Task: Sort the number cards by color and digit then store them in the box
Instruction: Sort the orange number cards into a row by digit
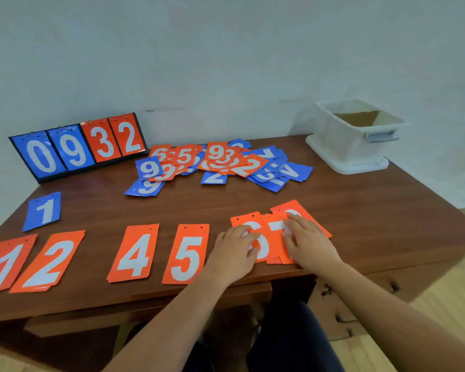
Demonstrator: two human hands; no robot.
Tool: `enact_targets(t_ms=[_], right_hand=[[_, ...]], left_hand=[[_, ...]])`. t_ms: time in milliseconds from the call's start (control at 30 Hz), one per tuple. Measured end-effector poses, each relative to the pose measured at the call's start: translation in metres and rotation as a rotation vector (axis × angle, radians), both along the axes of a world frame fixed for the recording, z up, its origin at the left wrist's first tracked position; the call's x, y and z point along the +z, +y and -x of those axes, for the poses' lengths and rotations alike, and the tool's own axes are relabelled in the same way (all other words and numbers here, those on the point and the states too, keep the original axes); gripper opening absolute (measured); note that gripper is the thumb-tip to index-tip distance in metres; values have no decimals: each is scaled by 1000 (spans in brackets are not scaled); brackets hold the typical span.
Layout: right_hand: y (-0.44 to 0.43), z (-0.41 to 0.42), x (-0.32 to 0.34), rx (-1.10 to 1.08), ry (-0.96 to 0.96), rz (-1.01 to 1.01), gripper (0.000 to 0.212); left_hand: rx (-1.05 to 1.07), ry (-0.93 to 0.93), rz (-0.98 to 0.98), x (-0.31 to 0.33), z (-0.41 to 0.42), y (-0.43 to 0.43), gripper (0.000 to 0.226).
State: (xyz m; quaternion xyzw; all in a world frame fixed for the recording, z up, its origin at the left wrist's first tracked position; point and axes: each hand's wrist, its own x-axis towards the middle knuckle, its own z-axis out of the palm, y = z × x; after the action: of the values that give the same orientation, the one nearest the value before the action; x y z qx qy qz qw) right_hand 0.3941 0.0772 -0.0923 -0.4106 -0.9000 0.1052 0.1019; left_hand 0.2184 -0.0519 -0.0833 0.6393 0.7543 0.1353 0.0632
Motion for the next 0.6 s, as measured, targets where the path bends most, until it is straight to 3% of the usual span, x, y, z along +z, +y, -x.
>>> enact_targets(t_ms=[267,400,500,600], right_hand=[[42,-40,10,-116,35,36,48],[43,-41,19,-160,160,106,44],[45,-41,21,-184,219,165,42],[48,-46,18,-189,205,178,42]], left_hand=[[18,-49,44,6,7,5,46],[32,1,-77,7,-4,13,43],[-52,-55,-170,11,-30,34,41],[-178,-39,-53,11,-63,56,48]])
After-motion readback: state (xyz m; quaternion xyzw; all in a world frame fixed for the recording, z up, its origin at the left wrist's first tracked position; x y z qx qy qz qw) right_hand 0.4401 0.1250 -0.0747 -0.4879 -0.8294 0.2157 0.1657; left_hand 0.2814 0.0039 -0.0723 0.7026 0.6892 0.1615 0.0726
